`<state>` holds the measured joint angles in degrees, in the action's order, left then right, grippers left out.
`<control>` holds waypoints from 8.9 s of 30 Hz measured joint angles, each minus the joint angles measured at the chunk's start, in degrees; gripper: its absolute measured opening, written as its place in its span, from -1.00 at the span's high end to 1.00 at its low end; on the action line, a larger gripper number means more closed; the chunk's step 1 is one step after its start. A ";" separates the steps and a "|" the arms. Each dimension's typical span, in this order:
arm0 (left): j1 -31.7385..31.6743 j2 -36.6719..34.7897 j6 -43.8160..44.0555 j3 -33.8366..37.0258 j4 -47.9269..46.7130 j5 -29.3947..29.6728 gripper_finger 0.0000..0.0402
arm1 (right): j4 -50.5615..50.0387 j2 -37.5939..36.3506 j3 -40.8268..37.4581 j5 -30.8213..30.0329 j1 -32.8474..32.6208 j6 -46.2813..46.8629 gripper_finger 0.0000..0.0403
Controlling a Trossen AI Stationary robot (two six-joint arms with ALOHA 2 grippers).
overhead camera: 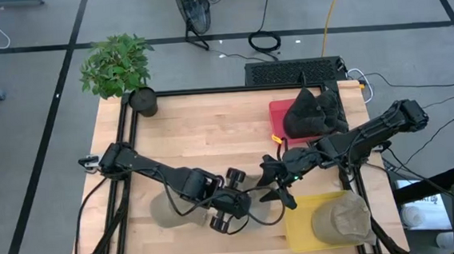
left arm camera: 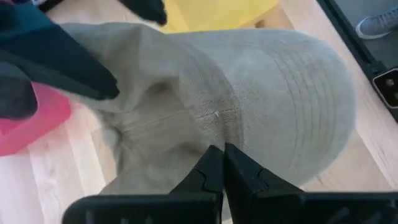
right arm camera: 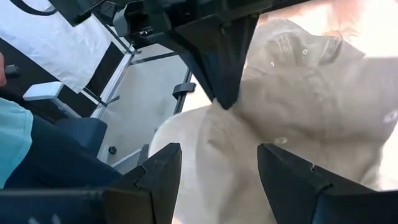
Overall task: Pick & Place hat
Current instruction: Put the bottom brown cap into the yellow bin
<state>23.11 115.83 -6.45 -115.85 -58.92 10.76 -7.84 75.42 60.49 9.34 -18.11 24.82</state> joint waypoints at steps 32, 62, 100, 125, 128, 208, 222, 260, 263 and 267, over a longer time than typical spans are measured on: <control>-0.46 0.04 -0.64 -2.54 -1.11 1.36 0.97 | 8.29 6.38 0.00 5.66 0.35 0.99 0.97; -2.92 -3.44 18.53 -2.45 -0.93 2.70 0.29 | 4.34 6.34 -0.02 -9.93 0.42 0.93 1.00; -3.21 -5.42 29.04 -2.48 -16.57 4.81 0.08 | -73.99 2.97 29.64 -41.68 -18.39 29.10 1.00; -3.23 -5.40 19.09 -2.45 -26.77 5.01 0.08 | -82.12 22.28 29.64 -34.86 -32.77 82.70 1.00; -3.21 -5.38 18.57 -2.45 -28.51 5.46 0.08 | -82.08 23.57 29.88 -36.54 -34.01 88.68 1.00; -5.28 -5.42 25.01 19.84 -31.17 5.77 0.08 | -63.81 28.05 19.39 -41.35 -47.32 101.15 1.00; -5.79 -5.42 24.43 19.84 -31.12 5.31 0.08 | -77.06 29.04 19.47 -40.72 -47.86 98.29 1.00; -7.67 -5.42 24.69 19.82 -28.34 5.79 0.08 | -82.05 19.99 28.21 -50.26 -42.10 86.69 1.00; -7.67 -5.42 24.69 19.82 -27.33 5.77 0.08 | -82.37 15.81 28.79 -53.10 -39.65 81.77 1.00; -7.67 -5.42 24.57 19.82 -26.83 5.79 0.08 | -79.69 10.95 30.11 -58.15 -37.08 68.49 1.00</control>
<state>15.44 110.41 18.11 -96.03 -85.75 16.56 -87.53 86.37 90.60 -48.81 -55.19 93.31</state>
